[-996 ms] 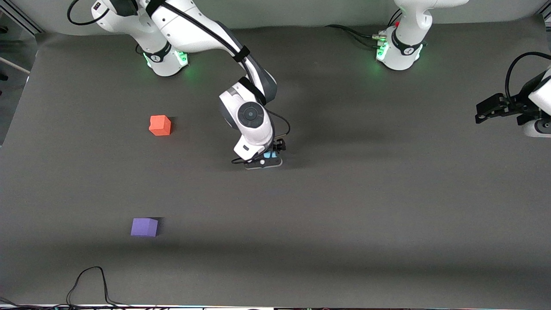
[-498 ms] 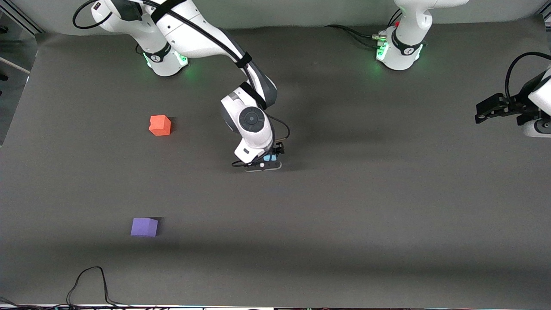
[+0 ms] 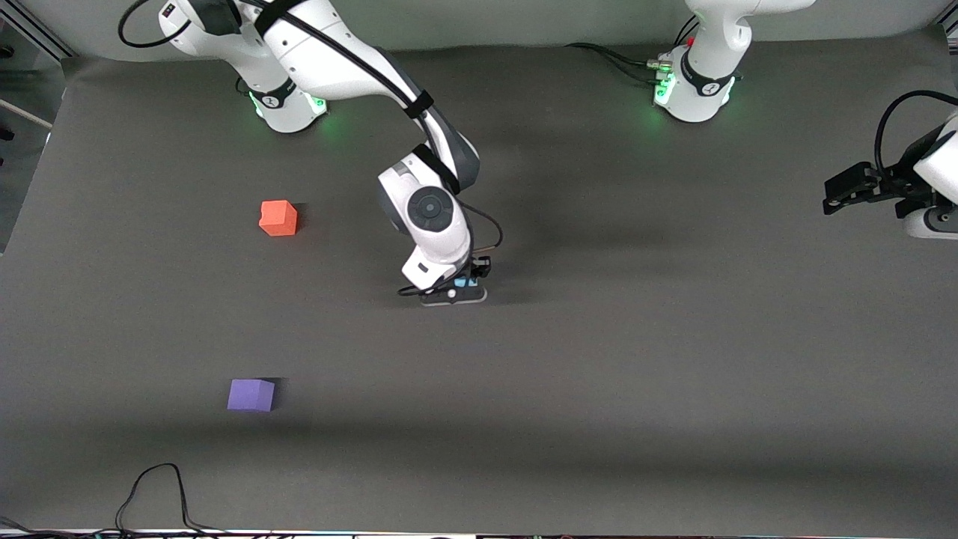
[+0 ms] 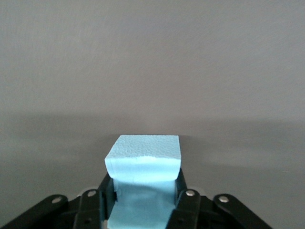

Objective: Place blue block between orange and purple blocks
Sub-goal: 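Close the right gripper on the blue cube and lift it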

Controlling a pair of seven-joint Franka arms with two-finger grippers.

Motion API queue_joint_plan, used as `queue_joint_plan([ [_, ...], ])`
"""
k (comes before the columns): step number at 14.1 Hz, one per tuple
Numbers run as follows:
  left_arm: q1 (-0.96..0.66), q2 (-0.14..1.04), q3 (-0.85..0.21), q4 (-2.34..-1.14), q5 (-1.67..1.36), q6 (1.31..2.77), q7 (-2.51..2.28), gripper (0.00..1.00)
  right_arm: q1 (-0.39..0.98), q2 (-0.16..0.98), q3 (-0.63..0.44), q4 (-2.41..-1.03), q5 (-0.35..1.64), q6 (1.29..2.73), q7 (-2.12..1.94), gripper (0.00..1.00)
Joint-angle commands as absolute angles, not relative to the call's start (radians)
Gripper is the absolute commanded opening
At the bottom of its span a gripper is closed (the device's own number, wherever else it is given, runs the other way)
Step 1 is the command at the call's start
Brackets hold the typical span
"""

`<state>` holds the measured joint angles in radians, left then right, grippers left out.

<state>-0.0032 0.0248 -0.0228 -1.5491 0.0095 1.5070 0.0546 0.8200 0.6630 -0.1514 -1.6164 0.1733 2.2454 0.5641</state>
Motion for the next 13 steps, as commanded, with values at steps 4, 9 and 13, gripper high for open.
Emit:
queue_joint_plan([
  [4,-0.011,0.011,-0.017,-1.569,0.002,1.531,0.067,1.0,0.672,0.487,-0.15,-1.306,0.17,1.736,0.496,0.29],
  [9,-0.012,0.012,-0.017,-1.571,0.002,1.545,0.066,1.0,0.536,0.434,-0.153,-1.095,0.18,1.504,0.424,0.29],
  [13,-0.012,0.012,-0.017,-1.571,0.002,1.552,0.066,1.0,0.472,0.293,-0.236,-1.271,0.172,1.46,0.136,0.3],
])
